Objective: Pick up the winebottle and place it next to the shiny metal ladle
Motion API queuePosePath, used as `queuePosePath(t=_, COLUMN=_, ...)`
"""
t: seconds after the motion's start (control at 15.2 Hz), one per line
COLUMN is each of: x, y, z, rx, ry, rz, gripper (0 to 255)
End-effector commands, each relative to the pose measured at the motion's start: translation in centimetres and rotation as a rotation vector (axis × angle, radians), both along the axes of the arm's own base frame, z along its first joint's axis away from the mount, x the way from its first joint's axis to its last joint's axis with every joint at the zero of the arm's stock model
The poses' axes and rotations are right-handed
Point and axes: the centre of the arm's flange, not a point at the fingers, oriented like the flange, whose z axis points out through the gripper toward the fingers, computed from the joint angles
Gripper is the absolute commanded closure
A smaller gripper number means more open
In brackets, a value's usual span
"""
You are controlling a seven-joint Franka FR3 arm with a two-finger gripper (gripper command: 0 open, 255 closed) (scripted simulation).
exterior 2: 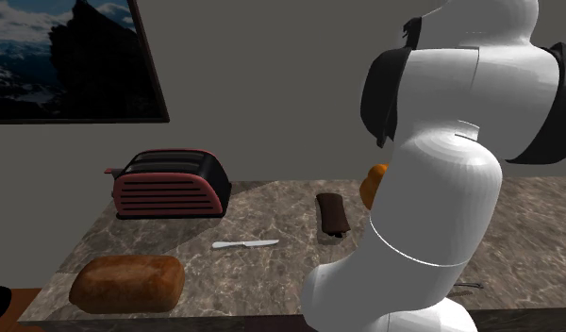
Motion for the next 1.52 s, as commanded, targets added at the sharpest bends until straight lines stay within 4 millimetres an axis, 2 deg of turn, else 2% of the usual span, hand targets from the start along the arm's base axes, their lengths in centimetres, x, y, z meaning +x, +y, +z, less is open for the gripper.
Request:
queuePosePath(t=0.0, x=0.0, y=0.0, z=-1.0, rx=-0.001, ry=-0.001, rz=0.000, gripper=255)
queuePosePath(t=0.86, x=0.0, y=0.0, z=-7.7, rx=-0.001, ry=-0.001, rz=0.000, gripper=255)
queuePosePath(t=1.32, x=0.0, y=0.0, z=-7.7, rx=-0.001, ry=-0.001, rz=0.000, gripper=255)
queuePosePath(t=1.39, x=0.0, y=0.0, z=-7.7, rx=-0.001, ry=-0.001, rz=0.000, gripper=0)
queuePosePath(t=1.45, x=0.0, y=0.0, z=-7.7, rx=-0.001, ry=-0.001, rz=0.000, gripper=0)
